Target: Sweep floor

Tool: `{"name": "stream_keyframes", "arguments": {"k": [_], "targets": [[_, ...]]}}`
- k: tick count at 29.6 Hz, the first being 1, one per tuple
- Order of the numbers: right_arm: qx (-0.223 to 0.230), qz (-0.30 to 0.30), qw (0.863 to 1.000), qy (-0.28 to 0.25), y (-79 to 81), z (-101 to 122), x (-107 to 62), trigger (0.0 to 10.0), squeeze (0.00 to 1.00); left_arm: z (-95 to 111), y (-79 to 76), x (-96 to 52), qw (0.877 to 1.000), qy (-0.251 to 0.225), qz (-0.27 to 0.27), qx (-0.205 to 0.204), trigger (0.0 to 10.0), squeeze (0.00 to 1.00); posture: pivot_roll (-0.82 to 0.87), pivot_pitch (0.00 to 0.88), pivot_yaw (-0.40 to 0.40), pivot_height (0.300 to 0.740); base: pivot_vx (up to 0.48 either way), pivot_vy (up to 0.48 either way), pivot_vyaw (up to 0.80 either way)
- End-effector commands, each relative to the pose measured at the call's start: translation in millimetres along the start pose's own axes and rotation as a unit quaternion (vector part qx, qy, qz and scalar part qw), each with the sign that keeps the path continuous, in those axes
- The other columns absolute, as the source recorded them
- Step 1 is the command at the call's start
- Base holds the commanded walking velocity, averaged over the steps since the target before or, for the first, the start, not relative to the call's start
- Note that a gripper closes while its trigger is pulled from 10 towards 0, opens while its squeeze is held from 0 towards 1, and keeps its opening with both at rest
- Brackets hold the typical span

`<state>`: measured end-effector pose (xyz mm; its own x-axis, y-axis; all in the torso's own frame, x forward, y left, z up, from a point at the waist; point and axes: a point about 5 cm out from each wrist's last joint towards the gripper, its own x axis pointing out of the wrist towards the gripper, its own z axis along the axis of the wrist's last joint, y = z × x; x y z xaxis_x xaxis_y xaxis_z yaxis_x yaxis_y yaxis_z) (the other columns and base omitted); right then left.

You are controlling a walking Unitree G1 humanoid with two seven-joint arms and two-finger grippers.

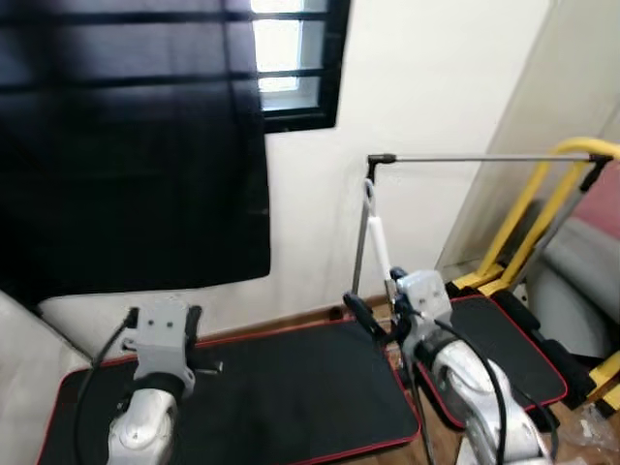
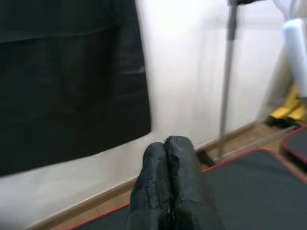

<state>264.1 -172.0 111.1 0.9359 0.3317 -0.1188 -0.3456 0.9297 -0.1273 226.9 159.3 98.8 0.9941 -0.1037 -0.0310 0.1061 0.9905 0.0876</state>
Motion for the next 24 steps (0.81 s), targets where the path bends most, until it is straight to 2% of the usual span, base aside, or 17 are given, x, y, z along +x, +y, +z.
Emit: {"name": "stream_keyframes", "arguments": {"k": [1,7,21,24], "targets": [[0.004,0.011,1.000,-0.007,5.2,3.4,3.6,10.0,0.00,-0.5,7.3,-1.7,1.000,0.003,0.008,0.009,10.0,0.00,-0.08,0.000,-0.065,0.740,0.292,0.000,0.00],[0.001,0.014,1.000,-0.003,4.7,2.9,4.3,10.0,0.00,-0.4,5.9,-3.4,1.000,0.007,0.004,0.002,10.0,0.00,-0.08,0.000,-0.068,0.740,0.049,0.000,0.00],[-0.016,-0.002,1.000,0.014,-4.2,1.9,6.3,10.0,0.00,0.7,3.7,-6.1,1.000,0.008,-0.004,-0.006,10.0,0.00,-0.08,0.000,-0.061,0.740,0.000,-0.310,0.00],[-0.023,-0.012,0.999,0.028,-10.7,1.2,11.0,10.0,0.00,0.6,3.8,-7.5,1.000,0.009,-0.001,-0.012,10.0,0.00,-0.08,0.000,-0.059,0.740,0.000,0.000,0.00]]}}
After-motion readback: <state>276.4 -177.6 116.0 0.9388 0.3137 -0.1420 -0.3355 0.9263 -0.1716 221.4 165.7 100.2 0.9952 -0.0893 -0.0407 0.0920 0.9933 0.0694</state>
